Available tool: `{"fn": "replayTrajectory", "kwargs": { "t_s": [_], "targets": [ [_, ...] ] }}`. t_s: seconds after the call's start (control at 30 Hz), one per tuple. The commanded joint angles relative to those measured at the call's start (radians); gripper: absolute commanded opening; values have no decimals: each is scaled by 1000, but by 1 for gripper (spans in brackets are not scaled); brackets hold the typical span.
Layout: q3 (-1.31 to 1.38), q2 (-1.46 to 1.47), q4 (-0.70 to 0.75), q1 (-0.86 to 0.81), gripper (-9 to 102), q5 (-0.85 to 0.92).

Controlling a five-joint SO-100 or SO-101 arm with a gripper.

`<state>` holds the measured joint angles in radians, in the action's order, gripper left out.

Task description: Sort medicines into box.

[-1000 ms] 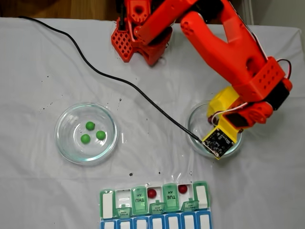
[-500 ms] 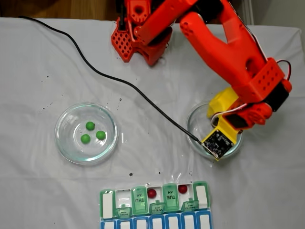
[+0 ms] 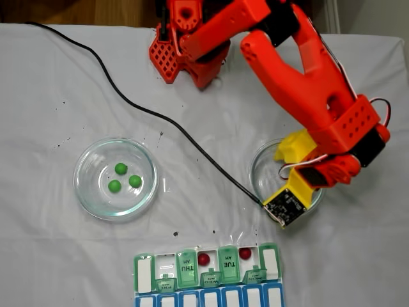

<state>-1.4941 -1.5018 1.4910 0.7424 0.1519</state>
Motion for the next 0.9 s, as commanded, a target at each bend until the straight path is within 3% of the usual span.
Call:
{"fn": "replayTrajectory", "kwargs": {
  "t_s": [0.0, 0.3, 0.87],
  "targets": [
    [72, -14, 2, -9, 30, 28],
    [149, 48, -84, -100, 25, 262],
    [77, -61, -275, -160, 22, 431]
  ]
}}
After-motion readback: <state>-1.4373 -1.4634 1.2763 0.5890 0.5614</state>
